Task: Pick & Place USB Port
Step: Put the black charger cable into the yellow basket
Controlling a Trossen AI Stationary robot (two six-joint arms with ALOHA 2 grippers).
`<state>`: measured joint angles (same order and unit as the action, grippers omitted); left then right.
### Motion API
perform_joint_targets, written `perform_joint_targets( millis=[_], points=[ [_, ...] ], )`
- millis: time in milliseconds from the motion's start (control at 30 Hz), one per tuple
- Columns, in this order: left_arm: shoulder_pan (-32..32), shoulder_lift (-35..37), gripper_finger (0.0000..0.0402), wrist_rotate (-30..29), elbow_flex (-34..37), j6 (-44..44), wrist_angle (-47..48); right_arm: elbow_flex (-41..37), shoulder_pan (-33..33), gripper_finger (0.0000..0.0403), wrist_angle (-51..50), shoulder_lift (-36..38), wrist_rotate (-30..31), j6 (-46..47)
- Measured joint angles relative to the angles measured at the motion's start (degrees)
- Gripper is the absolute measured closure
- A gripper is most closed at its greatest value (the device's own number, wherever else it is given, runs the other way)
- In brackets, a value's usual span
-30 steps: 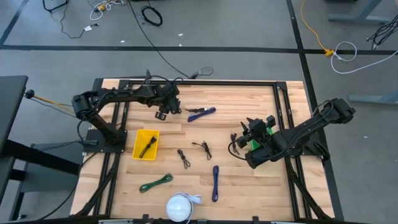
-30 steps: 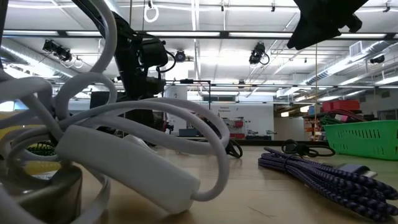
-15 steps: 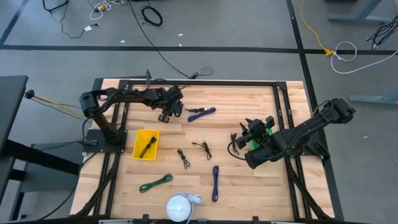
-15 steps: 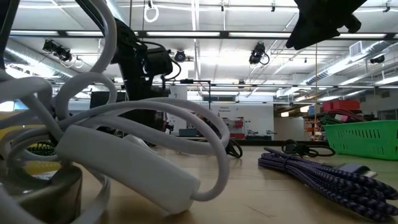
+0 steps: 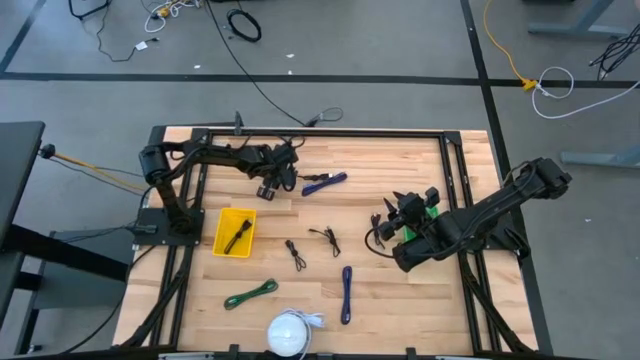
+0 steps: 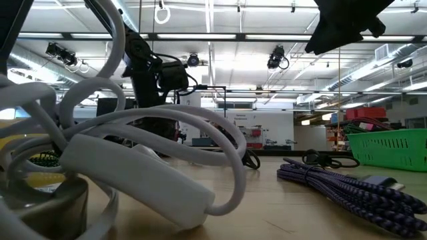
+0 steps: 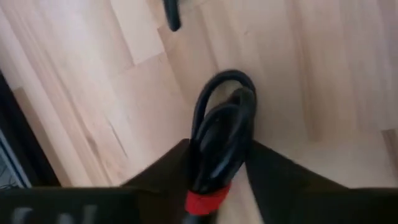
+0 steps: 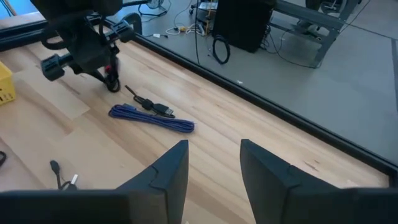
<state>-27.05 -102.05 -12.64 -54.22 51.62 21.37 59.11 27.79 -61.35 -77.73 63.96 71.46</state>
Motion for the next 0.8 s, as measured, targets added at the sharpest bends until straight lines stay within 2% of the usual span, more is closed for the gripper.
perform_joint_targets(
  millis=[100, 133, 333, 467, 667, 800],
  points=[
    [-0.02, 0.39, 0.0347, -0.05, 0.13, -0.32, -0.59, -1.61, 0.0, 0.0257, 1.81, 0.0, 0.02, -0.05],
    [-0.04, 0.56, 0.0353, 0.08, 0.15, -0.38, -0.57, -2.12, -0.02, 0.0257, 2.1, 0.0, 0.02, -0.13],
    [0.08, 2.29, 0.0353, 0.65, 0.24, -2.11, 0.02, -2.4, -0.75, 0.0257, 2.15, -0.02, 0.04, -0.11],
    [0.73, 6.0, 0.0353, 2.59, 0.24, -4.53, 1.2, -2.42, -0.76, 0.0257, 2.15, -0.02, -0.06, -0.11],
    [2.2, 17.77, 0.0353, 5.87, 0.24, -9.33, 2.86, -2.42, -0.76, 0.0257, 2.17, -0.02, -0.11, -0.11],
    [1.67, 27.43, 0.0353, 10.88, 0.24, -20.46, 4.47, -2.42, -0.76, 0.0257, 2.17, -0.02, -0.43, -0.07]
  ],
)
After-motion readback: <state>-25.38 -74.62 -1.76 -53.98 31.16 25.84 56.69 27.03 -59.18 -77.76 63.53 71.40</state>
